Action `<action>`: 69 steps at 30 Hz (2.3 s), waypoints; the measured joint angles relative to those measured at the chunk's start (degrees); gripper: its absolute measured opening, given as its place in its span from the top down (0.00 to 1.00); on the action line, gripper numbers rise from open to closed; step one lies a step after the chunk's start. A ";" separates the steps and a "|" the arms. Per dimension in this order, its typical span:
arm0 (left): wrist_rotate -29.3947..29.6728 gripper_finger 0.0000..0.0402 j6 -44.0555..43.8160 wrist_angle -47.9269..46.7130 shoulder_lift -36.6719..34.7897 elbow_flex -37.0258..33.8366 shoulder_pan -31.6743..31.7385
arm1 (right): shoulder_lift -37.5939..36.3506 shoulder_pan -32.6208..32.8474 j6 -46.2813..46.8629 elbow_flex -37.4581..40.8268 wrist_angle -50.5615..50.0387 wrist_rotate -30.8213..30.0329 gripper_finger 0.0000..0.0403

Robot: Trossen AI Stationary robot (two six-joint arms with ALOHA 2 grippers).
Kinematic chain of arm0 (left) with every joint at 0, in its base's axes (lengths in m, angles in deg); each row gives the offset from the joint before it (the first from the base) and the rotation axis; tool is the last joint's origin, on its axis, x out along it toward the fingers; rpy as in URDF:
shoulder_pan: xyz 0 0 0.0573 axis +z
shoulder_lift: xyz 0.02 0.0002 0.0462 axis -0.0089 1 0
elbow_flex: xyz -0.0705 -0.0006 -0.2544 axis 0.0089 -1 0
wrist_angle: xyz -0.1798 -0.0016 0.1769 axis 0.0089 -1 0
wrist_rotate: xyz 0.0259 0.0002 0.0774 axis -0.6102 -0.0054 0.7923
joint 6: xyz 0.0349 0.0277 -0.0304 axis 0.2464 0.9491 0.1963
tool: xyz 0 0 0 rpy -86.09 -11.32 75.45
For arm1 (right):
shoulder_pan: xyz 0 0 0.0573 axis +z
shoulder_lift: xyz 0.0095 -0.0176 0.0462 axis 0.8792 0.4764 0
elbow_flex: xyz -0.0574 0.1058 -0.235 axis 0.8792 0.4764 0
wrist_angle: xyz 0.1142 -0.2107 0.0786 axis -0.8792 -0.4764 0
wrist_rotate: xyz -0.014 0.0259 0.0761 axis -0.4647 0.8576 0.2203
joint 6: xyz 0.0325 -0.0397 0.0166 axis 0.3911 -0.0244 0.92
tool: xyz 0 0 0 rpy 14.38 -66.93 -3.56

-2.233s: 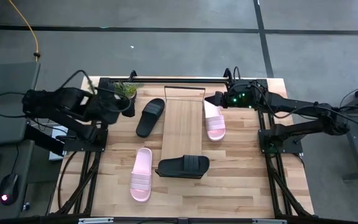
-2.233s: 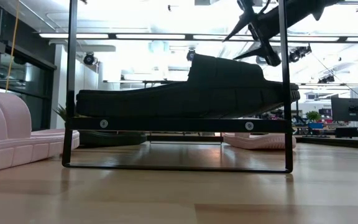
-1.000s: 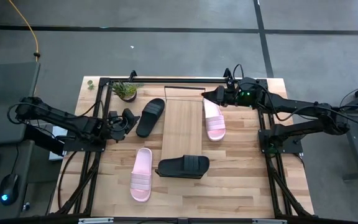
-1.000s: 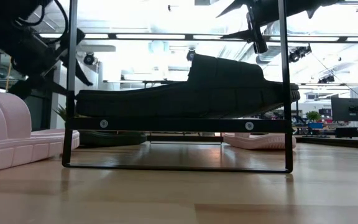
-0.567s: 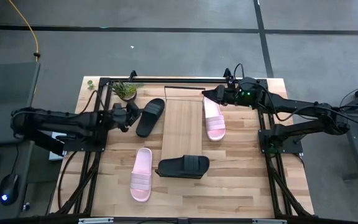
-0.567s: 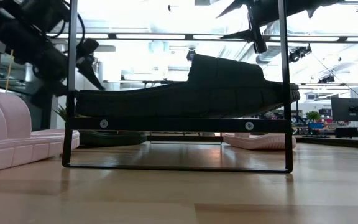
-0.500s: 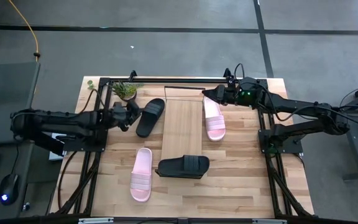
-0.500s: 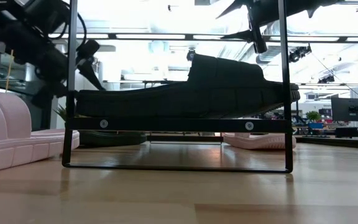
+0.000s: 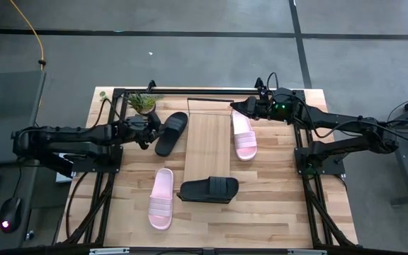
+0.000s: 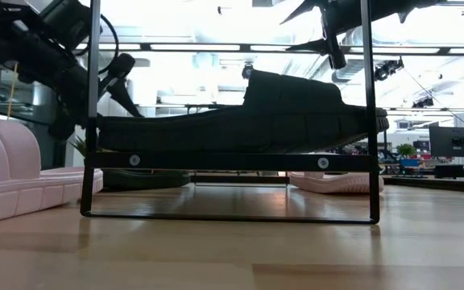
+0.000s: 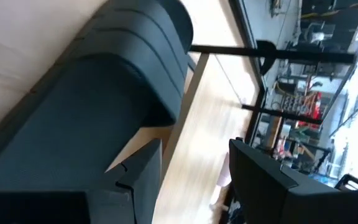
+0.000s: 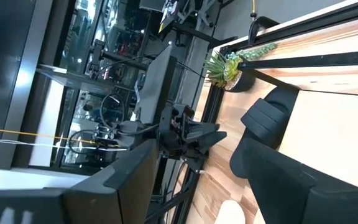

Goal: Pick and place slides into the shelf
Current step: Put the black slide on the shelf

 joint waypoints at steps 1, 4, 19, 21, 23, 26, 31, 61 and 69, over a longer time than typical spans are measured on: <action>-0.43 0.57 0.11 0.69 0.72 0.00 0.00 | 0.00 0.00 0.00 0.00 -0.02 0.00 0.43; -0.86 0.57 0.10 2.66 3.22 0.00 0.00 | 0.00 0.00 0.00 0.00 -0.02 0.00 0.43; -0.51 0.57 -0.44 18.24 20.02 0.00 0.04 | 0.00 0.02 0.49 0.00 -0.02 0.04 0.43; 0.05 0.57 -0.47 20.06 21.51 0.00 0.04 | 0.00 0.04 0.50 0.00 0.00 0.07 0.43; 0.83 0.57 -0.51 21.62 22.63 0.00 0.04 | 0.00 0.09 0.50 0.00 0.00 0.07 0.43; 2.48 0.57 -0.74 23.01 23.49 0.00 0.04 | 0.00 0.09 0.50 0.00 0.00 0.13 0.43; 5.59 0.57 -1.93 23.08 24.22 0.00 0.05 | 0.00 0.09 0.50 0.00 0.00 0.22 0.43; 2.83 0.58 -1.27 24.49 26.63 0.02 8.31 | 0.00 0.09 1.03 0.00 0.00 -0.01 0.43; 2.96 0.76 0.30 24.49 26.63 0.02 8.31 | 0.00 0.09 1.54 0.00 0.00 -1.27 0.43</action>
